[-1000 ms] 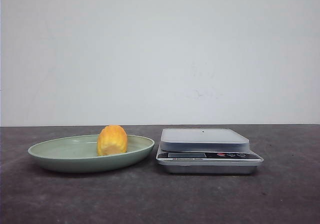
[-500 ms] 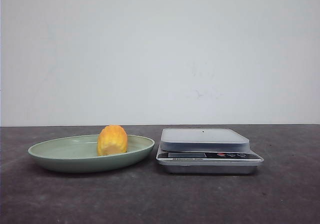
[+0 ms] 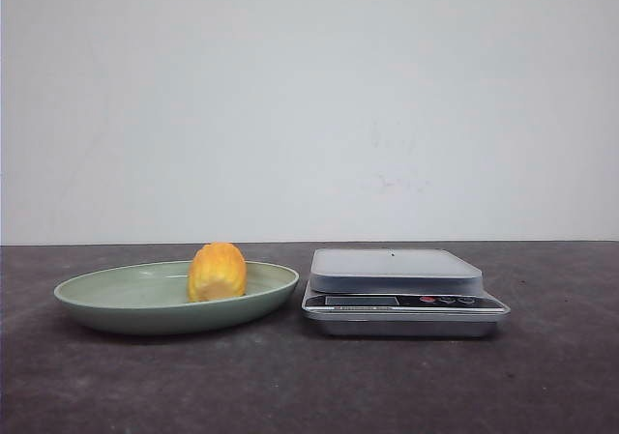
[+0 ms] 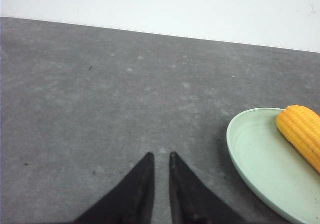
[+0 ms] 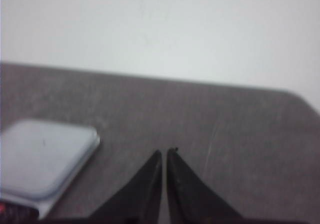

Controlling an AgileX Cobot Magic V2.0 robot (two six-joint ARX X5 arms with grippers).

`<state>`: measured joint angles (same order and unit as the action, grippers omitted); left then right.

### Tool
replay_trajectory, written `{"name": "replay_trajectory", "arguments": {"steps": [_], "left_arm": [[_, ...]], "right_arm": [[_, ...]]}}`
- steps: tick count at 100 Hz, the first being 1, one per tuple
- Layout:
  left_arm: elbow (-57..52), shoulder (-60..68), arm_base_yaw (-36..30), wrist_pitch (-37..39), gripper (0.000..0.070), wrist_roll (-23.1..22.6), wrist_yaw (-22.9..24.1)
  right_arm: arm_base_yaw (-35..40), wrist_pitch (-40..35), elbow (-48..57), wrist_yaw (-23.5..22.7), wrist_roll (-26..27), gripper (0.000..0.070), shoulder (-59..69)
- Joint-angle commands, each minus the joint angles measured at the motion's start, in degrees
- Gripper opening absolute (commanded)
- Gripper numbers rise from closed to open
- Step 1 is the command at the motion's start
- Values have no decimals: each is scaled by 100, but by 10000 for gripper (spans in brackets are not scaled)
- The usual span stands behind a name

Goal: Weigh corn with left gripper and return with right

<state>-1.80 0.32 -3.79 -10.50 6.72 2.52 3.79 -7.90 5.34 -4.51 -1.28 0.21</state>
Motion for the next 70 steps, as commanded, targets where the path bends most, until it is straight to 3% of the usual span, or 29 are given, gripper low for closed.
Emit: {"name": "replay_trajectory", "arguments": {"steps": [1, 27, 70], "left_arm": [[90, -7, 2, -24, 12, -68, -22], [90, -7, 2, -24, 12, -68, -22], [90, -7, 2, -24, 12, -68, -22]], "right_arm": [[4, 195, -177, -2, -7, 11, 4], [2, -225, -461, 39, 79, 11, 4], [4, -109, -459, 44, 83, 11, 4]]}}
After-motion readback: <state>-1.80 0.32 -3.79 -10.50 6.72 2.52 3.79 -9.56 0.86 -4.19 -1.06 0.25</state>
